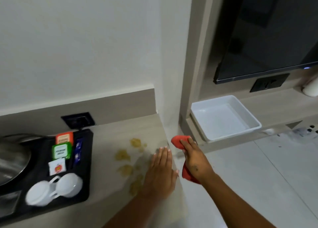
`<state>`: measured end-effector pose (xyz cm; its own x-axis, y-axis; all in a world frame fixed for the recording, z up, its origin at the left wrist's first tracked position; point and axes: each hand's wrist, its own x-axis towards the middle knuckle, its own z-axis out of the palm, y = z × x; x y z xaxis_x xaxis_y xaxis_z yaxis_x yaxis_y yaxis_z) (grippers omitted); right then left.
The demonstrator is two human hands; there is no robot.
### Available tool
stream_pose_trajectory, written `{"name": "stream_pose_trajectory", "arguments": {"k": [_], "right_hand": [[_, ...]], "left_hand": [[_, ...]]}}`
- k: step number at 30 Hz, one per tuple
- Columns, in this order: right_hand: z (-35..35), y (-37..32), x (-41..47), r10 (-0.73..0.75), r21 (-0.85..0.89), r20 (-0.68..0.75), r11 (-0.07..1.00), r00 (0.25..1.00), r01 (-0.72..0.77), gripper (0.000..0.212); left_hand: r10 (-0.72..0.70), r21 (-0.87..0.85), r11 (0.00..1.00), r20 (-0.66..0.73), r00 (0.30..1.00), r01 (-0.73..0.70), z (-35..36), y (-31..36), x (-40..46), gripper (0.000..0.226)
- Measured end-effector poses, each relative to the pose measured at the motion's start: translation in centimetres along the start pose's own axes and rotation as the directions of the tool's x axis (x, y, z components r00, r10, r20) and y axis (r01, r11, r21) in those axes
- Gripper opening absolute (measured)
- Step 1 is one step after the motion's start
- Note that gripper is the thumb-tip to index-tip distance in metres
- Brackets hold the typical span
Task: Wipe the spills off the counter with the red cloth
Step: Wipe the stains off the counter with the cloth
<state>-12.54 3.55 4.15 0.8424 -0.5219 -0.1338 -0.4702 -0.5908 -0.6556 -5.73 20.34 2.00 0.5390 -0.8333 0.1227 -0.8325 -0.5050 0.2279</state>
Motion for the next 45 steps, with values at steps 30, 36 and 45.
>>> {"name": "stream_pose_trajectory", "arguments": {"k": [30, 36, 45], "right_hand": [[15.1, -4.8, -2.5, -0.059, -0.436, 0.018, 0.898, 0.998, 0.061, 0.064], [13.4, -3.9, -0.1, -0.096, -0.401, 0.038, 0.91, 0.995, 0.103, 0.062], [13.3, -5.7, 3.2, -0.27, -0.416, 0.191, 0.848, 0.944, 0.327, 0.06]], "left_hand": [[-0.201, 0.062, 0.979, 0.207, 0.957, 0.192, 0.0, -16.5, -19.4, 0.09], [-0.213, 0.012, 0.977, 0.182, 0.96, 0.214, 0.0, -16.3, -19.4, 0.091], [-0.23, 0.017, 0.973, 0.185, 0.955, 0.231, -0.2, -16.4, -19.2, 0.094]]}}
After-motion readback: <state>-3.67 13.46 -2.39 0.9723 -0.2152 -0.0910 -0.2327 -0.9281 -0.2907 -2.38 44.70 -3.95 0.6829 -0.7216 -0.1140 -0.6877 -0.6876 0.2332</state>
